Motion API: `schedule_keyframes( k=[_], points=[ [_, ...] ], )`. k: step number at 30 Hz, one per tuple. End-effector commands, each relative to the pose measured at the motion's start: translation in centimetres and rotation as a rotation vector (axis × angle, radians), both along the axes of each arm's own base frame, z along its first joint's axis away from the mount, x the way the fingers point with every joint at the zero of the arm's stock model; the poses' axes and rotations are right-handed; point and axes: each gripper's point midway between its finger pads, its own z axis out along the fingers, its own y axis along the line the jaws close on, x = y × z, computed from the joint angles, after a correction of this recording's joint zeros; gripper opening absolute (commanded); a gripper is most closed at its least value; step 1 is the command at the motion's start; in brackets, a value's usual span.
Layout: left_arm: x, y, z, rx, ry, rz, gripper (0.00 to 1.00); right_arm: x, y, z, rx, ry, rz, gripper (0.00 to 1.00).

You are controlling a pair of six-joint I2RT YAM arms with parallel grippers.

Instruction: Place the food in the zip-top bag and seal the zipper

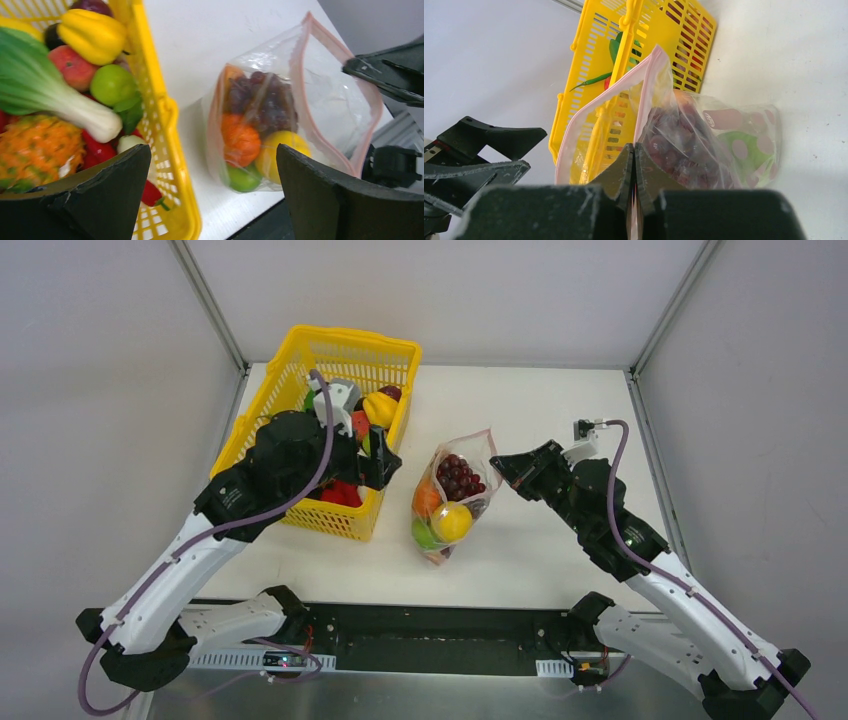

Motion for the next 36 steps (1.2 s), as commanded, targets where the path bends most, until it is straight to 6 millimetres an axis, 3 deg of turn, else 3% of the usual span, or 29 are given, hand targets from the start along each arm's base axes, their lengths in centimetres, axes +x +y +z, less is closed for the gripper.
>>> schedule_keyframes(
  k=[1,8,20,29,36],
  points=[
    [0.6,4.0,0.1,0.072,-0.034,0.119,0.99,-0.2,0.3,1.7,0.047,-0.028,0.016,0.02],
    [1.4,8.1,-1.0,0.107,-0.008,0.252,0.99,-0.4,0.1,1.5,0.043,-0.025,0.015,0.02],
    [3.3,10.7,-5.8,0.074,0.14,0.357,0.99,-0.6,0.2,1.4,0.043,-0.019,0.025,0.02],
    [5.3,10.2,-10.5,0.073,0.285,0.346,0.99,-0.6,0.4,1.2,0.046,-0.013,0.033,0.03],
    [7.1,8.3,-16.7,0.103,0.459,0.293,0.96,-0.8,0.6,1.1,0.046,-0.008,0.046,0.03]
  ],
)
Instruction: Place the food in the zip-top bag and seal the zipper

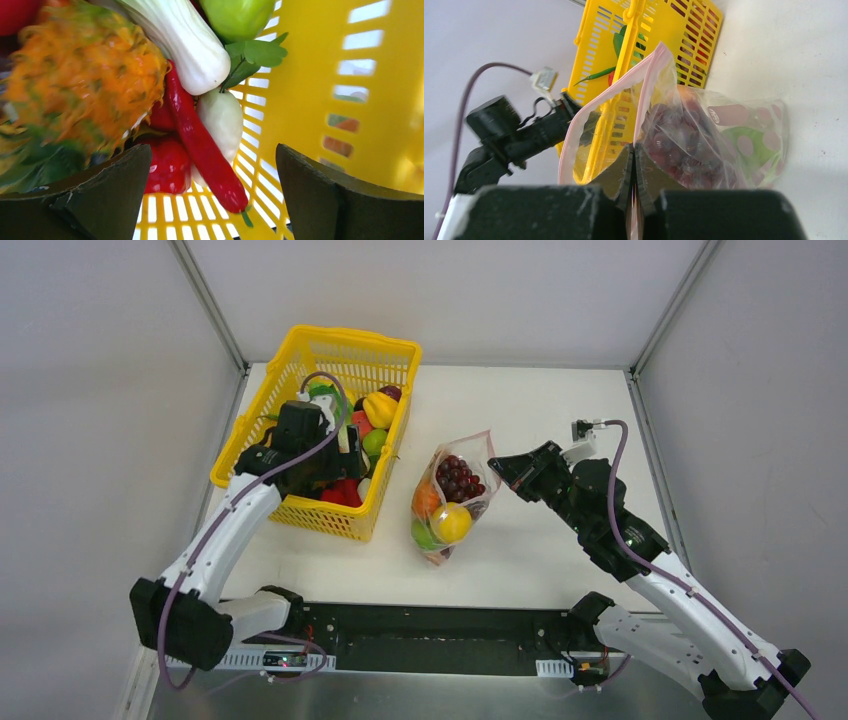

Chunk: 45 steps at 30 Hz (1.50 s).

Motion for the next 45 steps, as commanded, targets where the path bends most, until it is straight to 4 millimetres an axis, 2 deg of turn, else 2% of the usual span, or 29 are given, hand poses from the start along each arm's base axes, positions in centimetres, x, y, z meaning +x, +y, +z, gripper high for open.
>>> schedule_keyframes(
  k=[1,5,9,12,14,15,16,18,21,25,28,30,34,40,43,45],
  points=[
    [1.4,-1.5,-3.4,-0.046,0.089,-0.029,0.95,-0.3,0.2,1.0,0.033,-0.019,0.02,0.03],
    [1.9,-2.4,-6.2,-0.047,0.179,-0.06,0.91,-0.3,0.4,1.0,0.031,-0.017,0.028,0.03],
    [2.8,-2.0,-7.8,-0.012,0.199,-0.034,0.9,-0.3,0.5,0.9,0.031,-0.013,0.031,0.03],
    [3.1,-1.5,-8.0,0.02,0.2,-0.023,0.77,-0.3,0.5,0.7,0.028,-0.011,0.028,0.03],
    [3.3,-0.8,-8.0,0.058,0.197,-0.005,0.59,-0.3,0.5,0.7,0.029,-0.012,0.028,0.03],
    [3.2,-0.4,-7.8,0.076,0.197,0.002,0.53,-0.3,0.5,0.8,0.031,-0.013,0.028,0.03],
    [3.1,-0.1,-7.6,0.09,0.196,0.007,0.52,-0.3,0.5,0.8,0.029,-0.012,0.028,0.03],
    [2.8,0.1,-6.6,0.089,0.167,0.008,0.62,-0.3,0.5,0.8,0.029,-0.011,0.027,0.03],
    [1.9,0.3,-3.9,0.071,0.093,-0.002,0.76,-0.3,0.4,0.8,0.028,-0.012,0.026,0.03],
    [-0.4,0.9,-0.7,0.069,0.033,-0.037,0.84,-0.3,0.6,0.8,0.03,-0.011,0.035,0.04],
    [-2.0,1.9,-0.1,0.096,0.03,-0.036,0.89,-0.3,0.6,0.8,0.033,-0.012,0.034,0.04],
    [-3.2,2.3,-0.8,0.118,0.065,-0.048,0.91,-0.3,0.7,0.8,0.032,-0.011,0.037,0.04],
    [-4.5,3.0,-3.7,0.167,0.175,-0.063,0.91,-0.3,0.9,0.7,0.035,-0.008,0.044,0.04],
    [-4.5,3.6,-7.3,0.24,0.306,-0.067,0.89,-0.3,1.0,0.6,0.036,-0.005,0.051,0.04],
    [-4.2,3.5,-8.2,0.245,0.34,-0.062,0.88,-0.4,0.9,0.6,0.037,-0.007,0.048,0.04],
    [-3.9,4.1,-8.6,0.28,0.346,-0.035,0.87,-0.4,0.9,0.7,0.038,-0.008,0.045,0.04]
  ],
)
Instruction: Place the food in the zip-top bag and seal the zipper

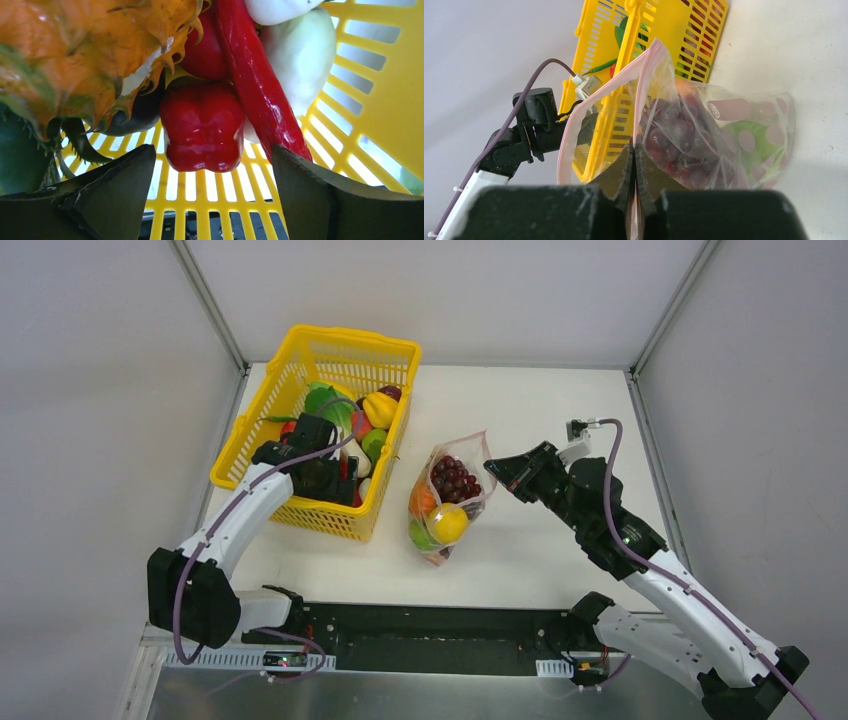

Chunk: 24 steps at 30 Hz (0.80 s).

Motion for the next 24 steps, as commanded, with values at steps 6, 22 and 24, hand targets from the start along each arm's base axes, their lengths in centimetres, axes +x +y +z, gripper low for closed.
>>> schedule_keyframes(
  k=[6,22,24],
  points=[
    [0.2,2.6,-1.5,0.144,0.044,0.042,0.64,-0.2,0.1,1.2,0.034,-0.028,0.009,0.04],
    [-1.3,1.7,6.8,-0.013,-0.234,0.028,0.06,-0.2,0.2,1.1,0.043,-0.02,0.011,0.04],
    [-1.2,1.6,8.0,-0.035,-0.283,0.033,0.05,-0.2,0.2,1.2,0.043,-0.019,0.012,0.04]
  ],
)
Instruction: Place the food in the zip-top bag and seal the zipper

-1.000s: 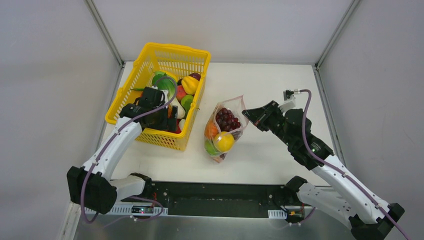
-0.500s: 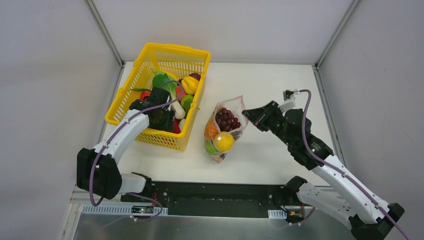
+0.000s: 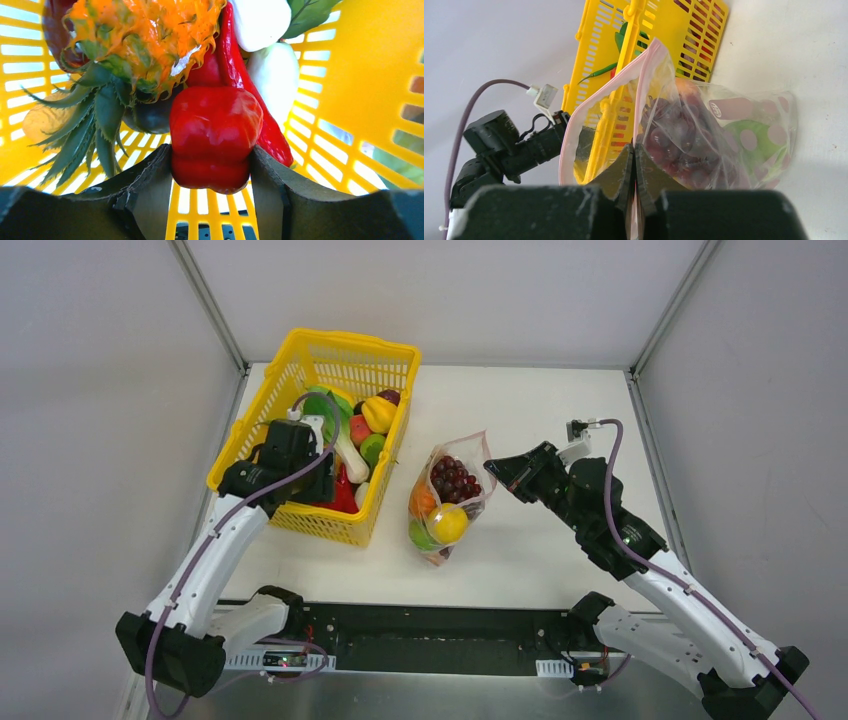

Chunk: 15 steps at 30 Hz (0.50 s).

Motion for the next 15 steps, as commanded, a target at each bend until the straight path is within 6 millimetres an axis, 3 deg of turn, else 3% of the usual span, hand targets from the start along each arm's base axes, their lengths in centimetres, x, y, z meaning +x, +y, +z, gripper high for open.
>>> schedule_keyframes(
  k=[1,9,15],
  points=[
    [-0.6,0.0,3.5,-0.052,-0.094,0.004,0.05,-0.2,0.2,1.1,0.035,-0.025,0.013,0.04],
    [-0.6,-1.1,7.5,-0.154,-0.228,-0.009,0.0,-0.3,0.3,1.1,0.039,-0.024,0.018,0.04],
    [-0.6,-2.3,9.2,-0.242,-0.289,-0.029,0.0,-0.3,0.3,1.1,0.041,-0.023,0.018,0.04]
  ],
)
